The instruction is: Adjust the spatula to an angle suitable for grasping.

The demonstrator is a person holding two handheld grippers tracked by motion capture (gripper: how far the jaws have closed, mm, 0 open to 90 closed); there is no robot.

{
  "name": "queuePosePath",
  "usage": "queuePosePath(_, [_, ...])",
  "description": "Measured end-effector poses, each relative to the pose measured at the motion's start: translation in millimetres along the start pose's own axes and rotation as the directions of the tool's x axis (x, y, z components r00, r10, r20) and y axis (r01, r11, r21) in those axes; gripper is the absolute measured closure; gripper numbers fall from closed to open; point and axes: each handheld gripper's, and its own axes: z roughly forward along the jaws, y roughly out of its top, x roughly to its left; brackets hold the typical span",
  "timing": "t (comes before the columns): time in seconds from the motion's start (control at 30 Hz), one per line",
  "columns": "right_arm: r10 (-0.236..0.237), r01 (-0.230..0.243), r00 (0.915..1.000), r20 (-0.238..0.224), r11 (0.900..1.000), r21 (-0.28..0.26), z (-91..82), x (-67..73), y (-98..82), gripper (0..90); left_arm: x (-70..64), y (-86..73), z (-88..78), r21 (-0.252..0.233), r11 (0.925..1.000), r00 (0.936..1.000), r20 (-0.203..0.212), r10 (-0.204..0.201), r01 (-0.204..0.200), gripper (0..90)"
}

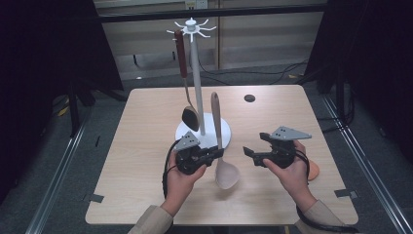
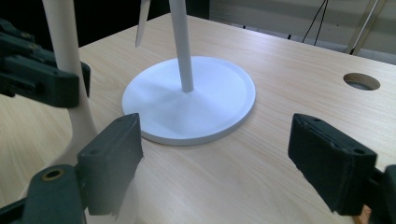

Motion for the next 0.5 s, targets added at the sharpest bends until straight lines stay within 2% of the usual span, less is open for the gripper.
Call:
queuePosePath(0.17, [0.002, -0.002, 1.0, 0.003, 1.0, 0.01, 0.7, -1.7, -2.0, 15.4, 4.5, 5.9, -6.2, -0.026, 0.9997, 0.9999, 0.011, 0.001, -0.001, 79.9])
queuePosePath(0.3, [-0.003, 0.003, 1.0, -0.006, 1.0, 0.017, 1.5, -1.9, -2.8, 14.3, 5.4, 7.0, -7.4, -0.029, 0.9996, 1.0, 0.004, -0.003, 0.003, 79.9])
queuePosePath(0.47, [0.0, 0.0, 0.9999, -0.017, 1.0, 0.024, 1.7, -2.1, -3.3, 12.7, 7.2, 10.1, -10.0, -0.031, 0.9994, 0.9999, 0.007, 0.014, -0.013, 79.9])
queuePosePath(0.5, [-0.004, 0.005, 0.9998, -0.021, 1.0, 0.029, 2.1, -2.1, -4.0, 12.0, 7.3, 10.8, -9.7, -0.045, 0.9989, 0.9998, 0.017, 0.011, -0.01, 79.8])
